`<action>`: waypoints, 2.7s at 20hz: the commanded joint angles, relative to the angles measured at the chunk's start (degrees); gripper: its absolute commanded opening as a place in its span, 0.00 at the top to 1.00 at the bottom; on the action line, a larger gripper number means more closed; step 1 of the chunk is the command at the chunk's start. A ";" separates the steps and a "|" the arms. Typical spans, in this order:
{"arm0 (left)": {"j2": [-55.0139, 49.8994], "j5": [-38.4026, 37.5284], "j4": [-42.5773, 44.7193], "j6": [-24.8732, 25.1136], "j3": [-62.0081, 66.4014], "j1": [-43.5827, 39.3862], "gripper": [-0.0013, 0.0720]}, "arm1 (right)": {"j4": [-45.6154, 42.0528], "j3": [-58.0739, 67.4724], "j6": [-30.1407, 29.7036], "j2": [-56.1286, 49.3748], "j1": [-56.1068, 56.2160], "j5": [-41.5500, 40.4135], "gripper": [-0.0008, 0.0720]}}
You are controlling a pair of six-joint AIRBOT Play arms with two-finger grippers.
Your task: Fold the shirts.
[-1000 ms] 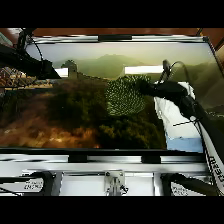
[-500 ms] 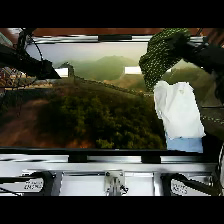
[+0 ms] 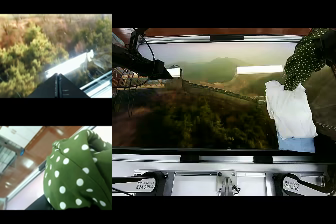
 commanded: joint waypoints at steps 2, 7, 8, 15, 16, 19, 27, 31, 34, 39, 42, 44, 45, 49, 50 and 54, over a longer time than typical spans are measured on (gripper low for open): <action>-0.02 0.02 0.02 -0.13 0.00 0.04 0.92 | 4.28 0.13 5.16 -0.22 -0.96 5.31 0.90; 0.00 0.00 0.02 -0.13 0.00 0.04 0.92 | -3.61 0.22 2.19 -0.17 -1.01 -3.15 0.90; 0.00 0.00 0.02 -0.13 0.00 0.04 0.92 | -10.05 0.20 2.97 -0.17 -0.94 -9.60 0.90; 0.00 0.48 0.00 -0.11 0.00 0.04 0.92 | -37.73 -10.78 19.82 9.46 -1.05 -36.57 0.90; -0.02 0.46 -0.02 -0.11 0.00 0.04 0.92 | -40.44 -13.90 22.18 11.80 -1.40 -36.04 0.90; -0.02 0.46 0.00 0.13 0.00 0.04 0.92 | -42.05 -24.76 26.49 16.35 -2.95 -34.64 0.90; -0.02 0.48 0.00 1.44 -0.02 0.04 0.92 | -41.48 -40.15 33.73 22.34 -5.01 -29.16 0.90; -0.02 0.48 0.00 1.44 -0.04 0.04 0.92 | -41.13 -40.11 34.07 24.50 -5.01 -25.55 0.90; -0.02 0.48 0.00 1.44 -0.04 0.04 0.92 | -35.60 -39.95 30.18 26.80 -5.01 -18.75 0.90; 0.13 0.44 0.00 1.40 0.37 0.11 0.92 | -4.52 -28.70 -3.54 29.79 -3.93 -4.35 0.90; 0.13 0.46 -0.61 0.98 4.57 0.11 0.92 | -1.57 -19.23 -7.41 29.77 4.00 -3.76 0.90; 0.13 0.44 -0.59 0.26 9.60 0.11 0.92 | -1.60 -16.28 -7.37 29.77 11.85 -2.03 0.90; 0.20 0.46 -0.59 0.26 12.35 0.17 0.92 | -1.60 -15.85 -7.37 29.77 15.67 -0.39 0.90; 4.09 0.90 -0.28 0.28 14.25 2.32 0.93 | -1.62 -15.85 -5.57 28.44 27.54 2.71 0.90; 5.29 0.87 0.07 0.26 13.55 3.41 0.93 | -1.62 -15.85 -5.33 27.54 29.40 1.22 0.90; 7.21 -2.67 2.25 -0.76 10.08 6.56 0.93 | -8.33 -15.93 -5.35 21.40 35.47 -12.74 0.90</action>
